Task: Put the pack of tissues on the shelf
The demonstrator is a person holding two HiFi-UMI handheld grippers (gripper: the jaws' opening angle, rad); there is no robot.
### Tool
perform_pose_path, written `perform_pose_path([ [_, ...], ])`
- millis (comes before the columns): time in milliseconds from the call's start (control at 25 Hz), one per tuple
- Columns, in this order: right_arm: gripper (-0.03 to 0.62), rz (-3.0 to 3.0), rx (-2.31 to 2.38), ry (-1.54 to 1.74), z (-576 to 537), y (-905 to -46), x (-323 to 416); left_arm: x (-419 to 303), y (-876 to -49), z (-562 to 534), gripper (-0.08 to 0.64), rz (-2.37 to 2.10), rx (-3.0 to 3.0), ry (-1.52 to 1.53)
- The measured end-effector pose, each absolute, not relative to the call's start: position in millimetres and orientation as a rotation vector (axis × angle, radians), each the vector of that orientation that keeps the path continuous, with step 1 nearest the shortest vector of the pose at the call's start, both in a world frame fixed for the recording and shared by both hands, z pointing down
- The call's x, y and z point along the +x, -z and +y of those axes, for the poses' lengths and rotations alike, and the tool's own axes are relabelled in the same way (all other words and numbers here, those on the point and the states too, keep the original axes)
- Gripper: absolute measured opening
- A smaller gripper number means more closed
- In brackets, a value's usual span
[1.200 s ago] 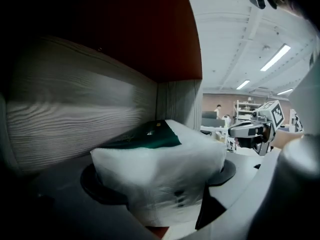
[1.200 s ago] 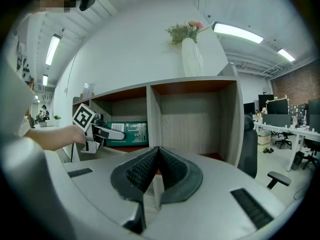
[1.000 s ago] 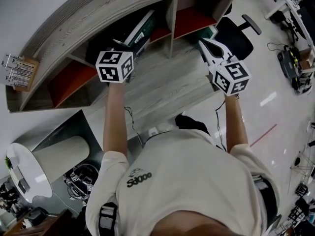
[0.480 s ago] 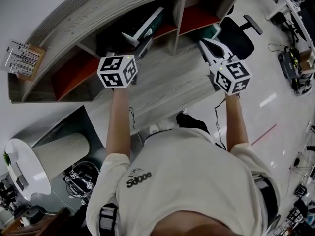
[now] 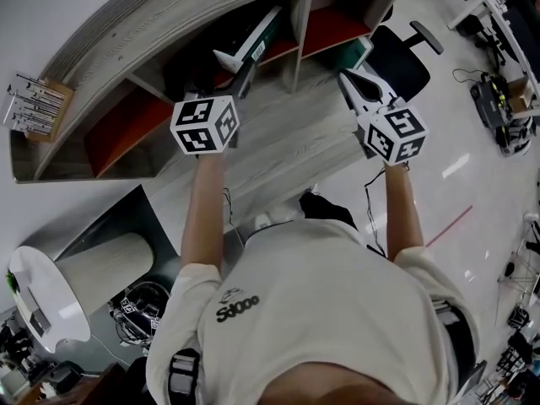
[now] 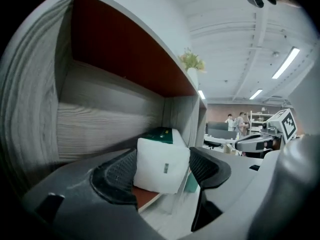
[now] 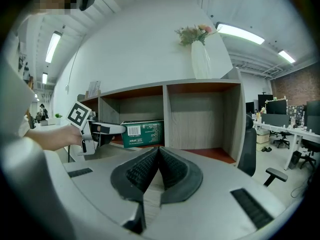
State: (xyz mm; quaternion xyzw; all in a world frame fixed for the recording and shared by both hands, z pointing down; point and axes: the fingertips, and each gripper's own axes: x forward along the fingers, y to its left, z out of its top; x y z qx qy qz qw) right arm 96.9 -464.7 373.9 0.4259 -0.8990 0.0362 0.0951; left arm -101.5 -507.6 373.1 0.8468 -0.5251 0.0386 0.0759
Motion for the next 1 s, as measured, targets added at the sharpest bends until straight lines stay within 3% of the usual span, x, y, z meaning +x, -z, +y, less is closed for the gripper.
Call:
perform_pose_path([
  [440, 0.002, -2.636, 1.326, -0.129, -468.1, -377.0, 120.2, -117.5, -366.1, -535.9, 0.322, -1.608, 2.480, -0.125],
  [600, 0.002, -2.639, 1.317, -0.127, -471.8, -378.0, 116.7, -131.1, -371.6, -546.2, 0.178, -1.694, 2.391, -0.087],
  [1000, 0.002, -2.600, 1.394, -0.149, -477.8, -374.9, 136.0, -128.5, -370.7, -567.1, 0.163, -1.699, 2.387, -0.083],
])
